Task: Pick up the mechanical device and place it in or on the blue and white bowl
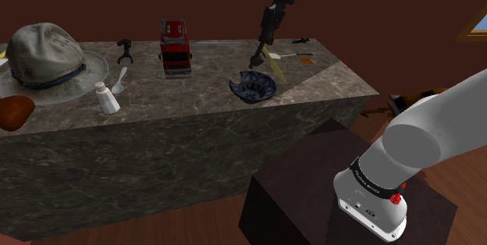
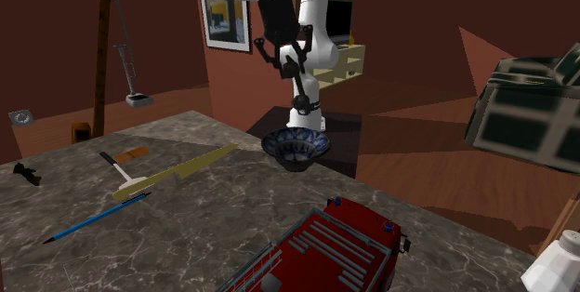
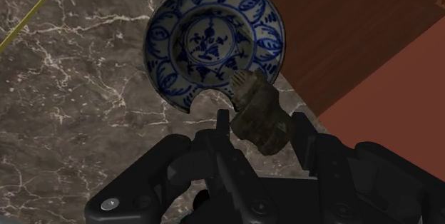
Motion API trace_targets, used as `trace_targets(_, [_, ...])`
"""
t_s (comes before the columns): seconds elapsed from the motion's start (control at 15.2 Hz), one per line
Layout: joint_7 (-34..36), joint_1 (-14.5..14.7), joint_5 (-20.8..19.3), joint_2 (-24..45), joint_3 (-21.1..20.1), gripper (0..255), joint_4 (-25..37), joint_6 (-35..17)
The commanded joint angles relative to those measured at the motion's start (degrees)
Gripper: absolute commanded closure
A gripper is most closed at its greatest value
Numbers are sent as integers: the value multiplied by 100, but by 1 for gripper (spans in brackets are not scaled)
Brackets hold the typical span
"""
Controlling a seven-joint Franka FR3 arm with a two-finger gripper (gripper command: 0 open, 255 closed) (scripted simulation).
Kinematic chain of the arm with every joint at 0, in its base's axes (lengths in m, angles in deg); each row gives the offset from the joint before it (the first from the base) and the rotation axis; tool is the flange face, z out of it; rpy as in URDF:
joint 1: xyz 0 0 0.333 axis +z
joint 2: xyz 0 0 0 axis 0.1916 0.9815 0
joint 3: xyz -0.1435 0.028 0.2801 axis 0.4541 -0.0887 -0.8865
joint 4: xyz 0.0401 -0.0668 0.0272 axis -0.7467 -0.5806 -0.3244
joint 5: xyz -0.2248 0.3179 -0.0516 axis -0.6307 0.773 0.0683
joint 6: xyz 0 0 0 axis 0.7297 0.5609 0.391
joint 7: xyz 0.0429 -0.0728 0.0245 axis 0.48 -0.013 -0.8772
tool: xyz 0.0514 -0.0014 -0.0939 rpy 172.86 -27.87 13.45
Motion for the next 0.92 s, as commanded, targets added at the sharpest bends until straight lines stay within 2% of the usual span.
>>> trace_targets(0.0, [-41, 8, 22, 34, -13, 255, -141, -174])
trace_targets(0.86, [-317, 53, 178, 320, -65, 255, -862, -1153])
